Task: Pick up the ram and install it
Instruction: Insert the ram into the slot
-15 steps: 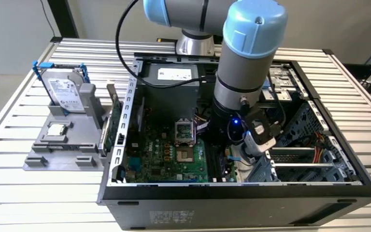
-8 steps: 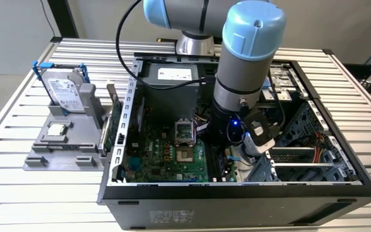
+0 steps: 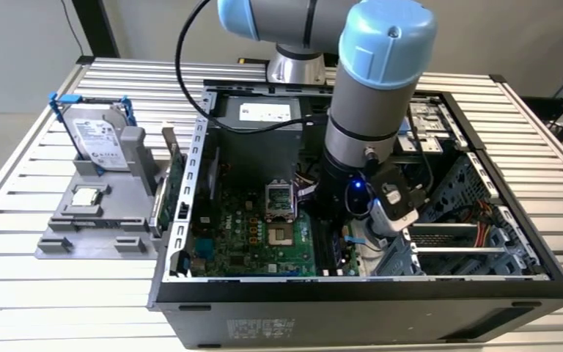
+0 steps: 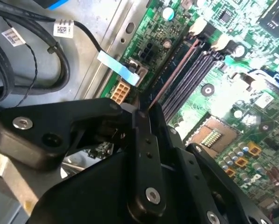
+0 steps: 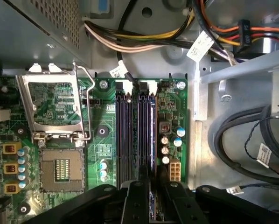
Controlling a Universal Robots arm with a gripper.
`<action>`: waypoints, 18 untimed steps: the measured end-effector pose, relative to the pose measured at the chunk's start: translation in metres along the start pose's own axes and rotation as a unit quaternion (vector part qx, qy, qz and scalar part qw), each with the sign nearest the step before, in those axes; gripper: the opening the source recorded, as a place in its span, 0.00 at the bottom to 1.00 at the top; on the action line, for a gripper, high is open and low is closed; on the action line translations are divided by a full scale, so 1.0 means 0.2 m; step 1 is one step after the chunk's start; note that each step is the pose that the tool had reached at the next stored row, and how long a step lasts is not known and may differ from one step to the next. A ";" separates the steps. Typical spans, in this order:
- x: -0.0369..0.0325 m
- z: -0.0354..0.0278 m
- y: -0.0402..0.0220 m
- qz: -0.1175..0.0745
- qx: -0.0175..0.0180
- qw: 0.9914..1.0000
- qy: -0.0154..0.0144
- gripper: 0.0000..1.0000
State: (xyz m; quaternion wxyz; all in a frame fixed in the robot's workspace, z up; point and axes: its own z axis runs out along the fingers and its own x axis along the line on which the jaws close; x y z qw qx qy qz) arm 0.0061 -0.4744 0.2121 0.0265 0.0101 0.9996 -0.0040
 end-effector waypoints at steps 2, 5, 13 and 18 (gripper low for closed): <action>-0.002 -0.047 0.000 0.000 0.000 1.000 0.000 1.00; -0.006 -0.115 -0.001 0.000 0.000 1.000 0.000 1.00; -0.012 -0.216 -0.001 0.000 0.000 1.000 0.001 1.00; -0.011 -0.218 -0.002 0.000 0.000 1.000 0.001 0.00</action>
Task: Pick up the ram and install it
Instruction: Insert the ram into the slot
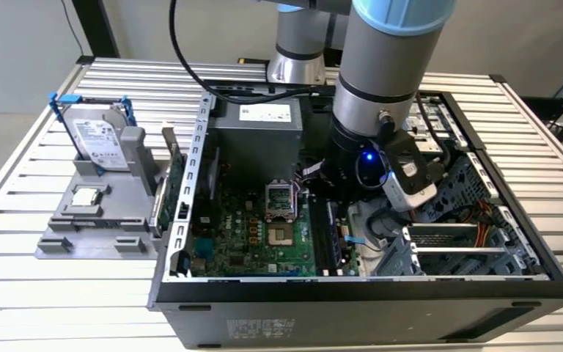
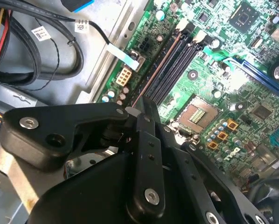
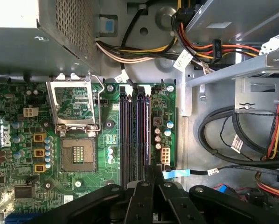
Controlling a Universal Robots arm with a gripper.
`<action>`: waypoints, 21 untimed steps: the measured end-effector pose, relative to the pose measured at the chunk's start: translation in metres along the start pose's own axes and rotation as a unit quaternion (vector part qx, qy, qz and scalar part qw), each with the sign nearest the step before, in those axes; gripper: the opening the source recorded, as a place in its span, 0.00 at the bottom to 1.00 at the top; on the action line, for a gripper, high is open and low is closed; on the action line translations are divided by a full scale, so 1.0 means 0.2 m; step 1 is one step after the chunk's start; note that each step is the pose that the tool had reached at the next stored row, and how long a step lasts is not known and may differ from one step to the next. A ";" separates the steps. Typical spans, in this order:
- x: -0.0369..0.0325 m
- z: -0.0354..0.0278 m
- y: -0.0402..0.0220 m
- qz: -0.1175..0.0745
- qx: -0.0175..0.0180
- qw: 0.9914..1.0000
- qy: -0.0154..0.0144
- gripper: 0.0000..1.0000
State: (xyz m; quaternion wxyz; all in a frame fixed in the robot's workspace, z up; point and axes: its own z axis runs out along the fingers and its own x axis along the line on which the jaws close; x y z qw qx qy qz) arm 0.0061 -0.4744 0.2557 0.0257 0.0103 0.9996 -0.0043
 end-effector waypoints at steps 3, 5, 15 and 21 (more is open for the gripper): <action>0.000 -0.001 0.000 0.000 0.000 1.000 0.000 0.00; 0.000 -0.001 0.000 0.000 0.000 1.000 0.000 0.00; 0.000 -0.003 0.000 0.000 0.001 1.000 0.000 0.00; 0.000 -0.003 0.000 0.001 -0.023 1.000 0.003 0.00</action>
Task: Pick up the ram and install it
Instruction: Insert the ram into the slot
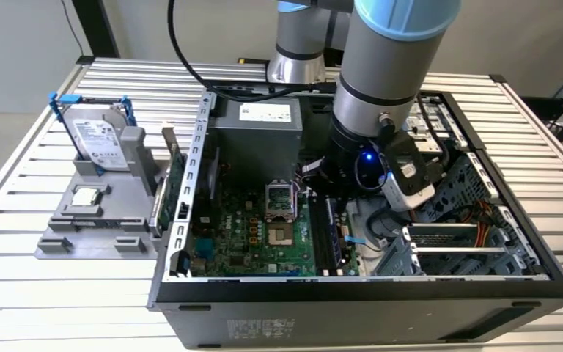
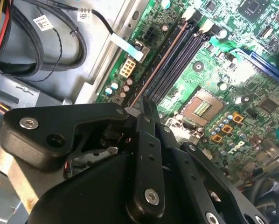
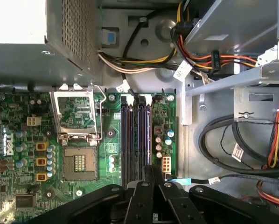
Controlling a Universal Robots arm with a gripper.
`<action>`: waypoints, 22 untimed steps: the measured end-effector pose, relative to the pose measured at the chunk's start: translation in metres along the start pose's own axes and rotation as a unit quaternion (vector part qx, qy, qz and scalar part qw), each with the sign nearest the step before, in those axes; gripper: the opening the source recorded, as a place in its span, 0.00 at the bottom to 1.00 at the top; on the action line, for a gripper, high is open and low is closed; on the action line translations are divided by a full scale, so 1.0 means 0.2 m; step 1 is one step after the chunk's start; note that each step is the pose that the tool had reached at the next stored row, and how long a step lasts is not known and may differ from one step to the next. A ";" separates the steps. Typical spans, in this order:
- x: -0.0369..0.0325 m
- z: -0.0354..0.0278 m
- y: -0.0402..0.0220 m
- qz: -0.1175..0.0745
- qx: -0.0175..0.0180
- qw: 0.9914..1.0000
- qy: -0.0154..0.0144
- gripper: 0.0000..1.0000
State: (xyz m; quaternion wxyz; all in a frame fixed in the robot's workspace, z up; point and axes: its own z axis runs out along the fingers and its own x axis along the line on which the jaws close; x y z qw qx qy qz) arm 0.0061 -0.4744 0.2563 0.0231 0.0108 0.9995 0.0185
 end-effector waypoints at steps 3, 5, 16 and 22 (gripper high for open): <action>-0.001 0.000 0.000 -0.016 -0.001 1.000 0.001 0.00; -0.001 0.000 0.000 -0.030 -0.001 1.000 0.001 0.00; -0.006 0.000 0.000 -0.097 -0.006 0.995 0.004 0.00; -0.011 0.001 0.000 -0.127 -0.009 0.992 0.005 0.00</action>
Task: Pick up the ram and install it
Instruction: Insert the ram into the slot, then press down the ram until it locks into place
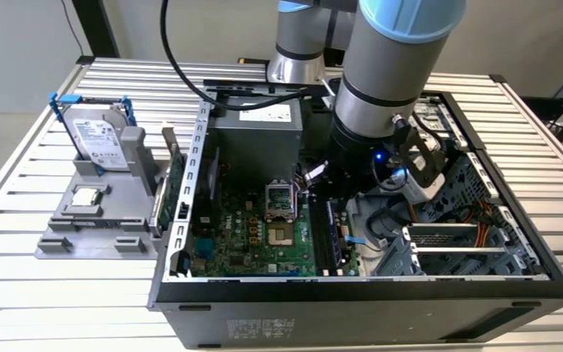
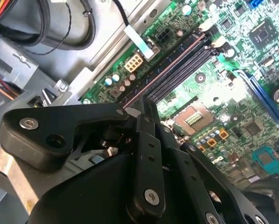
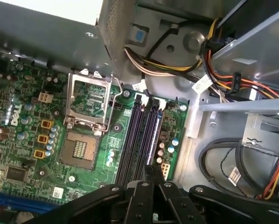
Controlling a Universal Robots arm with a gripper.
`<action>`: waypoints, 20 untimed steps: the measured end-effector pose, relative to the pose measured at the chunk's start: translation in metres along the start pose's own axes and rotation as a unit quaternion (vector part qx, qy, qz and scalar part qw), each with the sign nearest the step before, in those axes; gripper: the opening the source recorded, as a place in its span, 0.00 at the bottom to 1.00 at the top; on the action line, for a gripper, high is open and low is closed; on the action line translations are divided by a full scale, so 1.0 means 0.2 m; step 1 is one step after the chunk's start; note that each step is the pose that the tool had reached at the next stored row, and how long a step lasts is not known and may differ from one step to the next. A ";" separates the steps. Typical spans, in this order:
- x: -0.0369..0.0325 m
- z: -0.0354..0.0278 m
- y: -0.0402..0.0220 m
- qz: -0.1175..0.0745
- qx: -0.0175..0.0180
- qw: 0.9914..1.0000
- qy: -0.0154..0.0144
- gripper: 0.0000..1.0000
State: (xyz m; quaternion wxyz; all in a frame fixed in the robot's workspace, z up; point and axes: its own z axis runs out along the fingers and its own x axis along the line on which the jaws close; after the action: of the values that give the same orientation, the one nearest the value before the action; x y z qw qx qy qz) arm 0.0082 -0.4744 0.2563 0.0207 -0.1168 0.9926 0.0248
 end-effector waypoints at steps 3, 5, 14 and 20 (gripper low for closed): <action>-0.002 0.000 -0.001 -0.013 -0.002 1.000 0.000 0.00; -0.003 0.000 -0.001 -0.022 -0.003 1.000 0.000 0.00; -0.012 0.000 -0.003 -0.056 -0.013 0.998 0.000 0.00; -0.014 0.000 -0.003 -0.086 -0.018 0.996 0.000 0.00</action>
State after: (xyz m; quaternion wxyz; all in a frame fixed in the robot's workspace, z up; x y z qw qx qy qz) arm 0.0110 -0.4744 0.2564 0.0203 -0.2018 0.9784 0.0409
